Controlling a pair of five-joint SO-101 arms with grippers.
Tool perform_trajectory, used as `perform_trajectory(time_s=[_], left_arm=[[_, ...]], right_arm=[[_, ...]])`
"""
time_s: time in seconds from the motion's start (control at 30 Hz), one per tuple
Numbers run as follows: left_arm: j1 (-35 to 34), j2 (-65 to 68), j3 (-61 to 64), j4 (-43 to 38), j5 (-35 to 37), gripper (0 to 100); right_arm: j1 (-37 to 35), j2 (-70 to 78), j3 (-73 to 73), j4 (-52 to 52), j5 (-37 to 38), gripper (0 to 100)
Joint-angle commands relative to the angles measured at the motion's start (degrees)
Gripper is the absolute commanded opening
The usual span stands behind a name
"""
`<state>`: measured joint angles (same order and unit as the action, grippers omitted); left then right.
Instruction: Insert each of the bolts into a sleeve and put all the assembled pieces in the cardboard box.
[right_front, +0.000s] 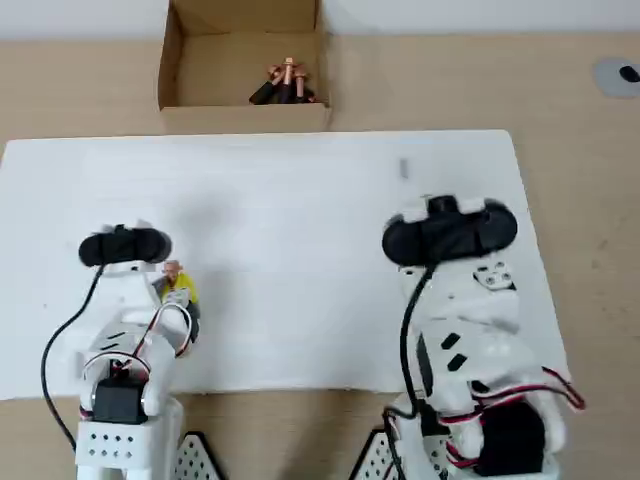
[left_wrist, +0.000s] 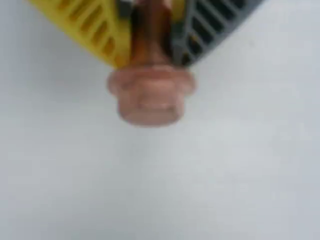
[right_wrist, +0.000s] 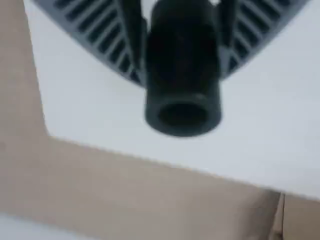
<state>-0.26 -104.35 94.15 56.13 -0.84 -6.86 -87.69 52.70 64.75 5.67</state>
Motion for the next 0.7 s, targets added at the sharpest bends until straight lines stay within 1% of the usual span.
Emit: perform_trajectory(time_s=[0.0,0.07,0.17,0.27,0.3,0.4,0.43,0.57,0.67], left_arm=[[-0.5,-0.3,-8.0,-4.5,-1.5,0],[-0.3,-0.2,-13.0,-8.2,-1.7,0],[-0.2,-0.2,-20.6,-12.7,-5.8,0],[-0.2,-0.2,-27.1,-14.3,-10.0,0],[-0.2,-0.2,-29.3,-14.2,-10.9,0],[-0.1,-0.2,-35.8,-14.1,-11.4,0],[0.5,-0.2,-37.6,-14.1,-11.5,0],[6.7,-0.2,-43.7,-14.0,-11.3,0],[12.0,-0.2,-45.8,-13.9,-11.3,0]], right_arm=[[0.1,-4.6,5.2,-4.7,0.4,1.0],[0.1,-6.9,9.0,-8.4,0.4,1.0],[0.0,-10.6,16.0,-16.5,0.6,1.0],[-2.7,-14.1,24.7,-24.9,1.0,1.1],[-3.9,-15.4,27.6,-27.2,2.5,1.1],[-9.9,-19.9,35.4,-33.1,9.4,1.1],[-12.4,-21.5,37.8,-34.6,10.6,1.1],[-23.1,-22.2,42.8,-39.7,11.1,1.0],[-30.7,-21.8,44.1,-42.0,11.0,1.0]])
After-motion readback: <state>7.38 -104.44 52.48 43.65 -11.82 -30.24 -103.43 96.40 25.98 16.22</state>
